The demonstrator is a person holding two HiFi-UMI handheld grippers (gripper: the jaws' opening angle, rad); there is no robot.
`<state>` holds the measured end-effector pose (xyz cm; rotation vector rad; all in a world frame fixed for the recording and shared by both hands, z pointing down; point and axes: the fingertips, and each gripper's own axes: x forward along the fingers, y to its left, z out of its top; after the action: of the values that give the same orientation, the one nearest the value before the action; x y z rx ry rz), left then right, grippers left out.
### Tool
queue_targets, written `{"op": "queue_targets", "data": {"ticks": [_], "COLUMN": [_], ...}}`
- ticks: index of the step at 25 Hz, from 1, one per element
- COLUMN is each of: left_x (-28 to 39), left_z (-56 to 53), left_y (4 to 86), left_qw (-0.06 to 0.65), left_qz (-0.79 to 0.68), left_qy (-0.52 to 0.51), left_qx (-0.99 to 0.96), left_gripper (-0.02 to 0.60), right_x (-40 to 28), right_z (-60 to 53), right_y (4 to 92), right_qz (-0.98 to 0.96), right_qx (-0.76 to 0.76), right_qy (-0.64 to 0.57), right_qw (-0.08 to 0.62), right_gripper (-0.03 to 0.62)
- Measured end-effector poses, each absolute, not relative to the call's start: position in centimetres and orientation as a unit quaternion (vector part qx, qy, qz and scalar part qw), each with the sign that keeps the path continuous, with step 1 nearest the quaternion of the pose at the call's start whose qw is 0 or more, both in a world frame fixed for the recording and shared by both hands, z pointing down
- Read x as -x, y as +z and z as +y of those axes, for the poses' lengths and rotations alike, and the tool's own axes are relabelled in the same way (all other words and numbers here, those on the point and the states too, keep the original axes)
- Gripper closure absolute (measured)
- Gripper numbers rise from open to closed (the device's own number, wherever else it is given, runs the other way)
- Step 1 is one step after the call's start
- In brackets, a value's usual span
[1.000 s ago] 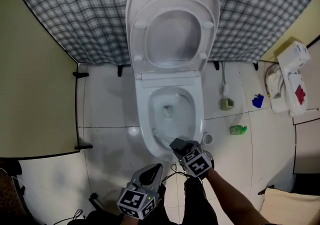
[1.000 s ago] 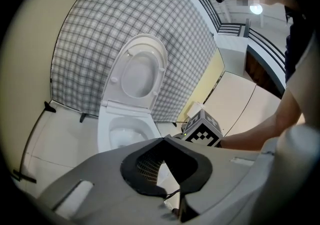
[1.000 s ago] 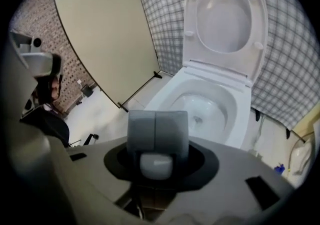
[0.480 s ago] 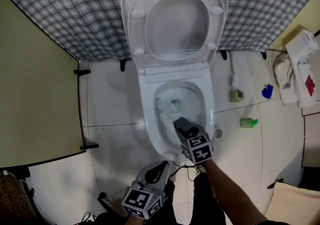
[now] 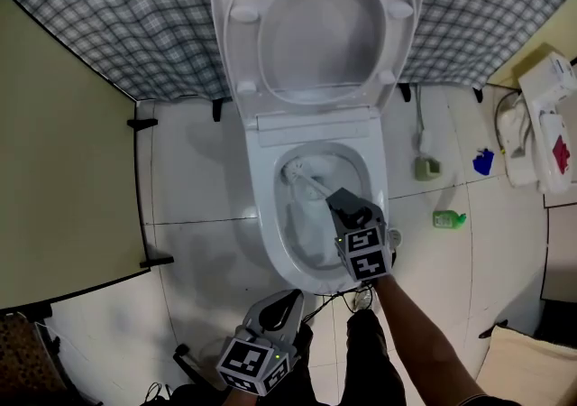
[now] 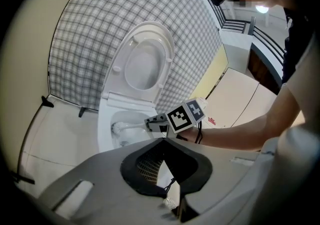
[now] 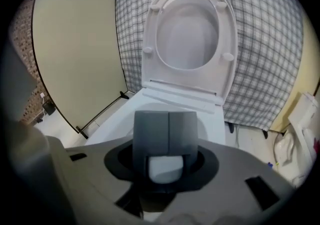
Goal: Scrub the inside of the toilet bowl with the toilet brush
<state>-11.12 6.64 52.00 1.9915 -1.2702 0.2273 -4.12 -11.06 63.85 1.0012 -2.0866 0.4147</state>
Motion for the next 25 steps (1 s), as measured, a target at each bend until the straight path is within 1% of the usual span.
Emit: {"op": "queue_targets", "data": {"ticks": [6,10,13,19,25], "left_x": [10.7,10.8,10.7,10.6,11.2], "left_z": [6.3,6.3,6.3,6.9,7.7], "left_y": [52.1,52.1,51.9,51.5,51.3], "left_qw": [0.377,0.376,0.375,0.376,0.377], "left_qz": [-0.487,-0.486,-0.486,-0.485,-0.491], "left_qy": [0.090,0.089,0.085,0.080,0.081], "left_qx": [-0.782,-0.784,-0.785,-0.785,-0.781], "left_gripper": [0.594,0.594,0.594,0.594,0.594], "right_x": [-0.8,-3.3,-4.2,-4.5,-3.1], "right_z": [-11.8,-8.9,-6.2,-0.8,1.8], "right_y": [63.7,63.9,64.2,64.9,65.2], "right_qz": [-0.786,-0.764,-0.757,-0.755,-0.762], "right_qx": [-0.420,-0.407,-0.391,-0.351,-0.325], "right_qy": [0.114,0.092,0.080,0.112,0.138], "right_qw": [0.440,0.491,0.517,0.542,0.543], "right_gripper": [0.418,0.418,0.418,0.419,0.419]}}
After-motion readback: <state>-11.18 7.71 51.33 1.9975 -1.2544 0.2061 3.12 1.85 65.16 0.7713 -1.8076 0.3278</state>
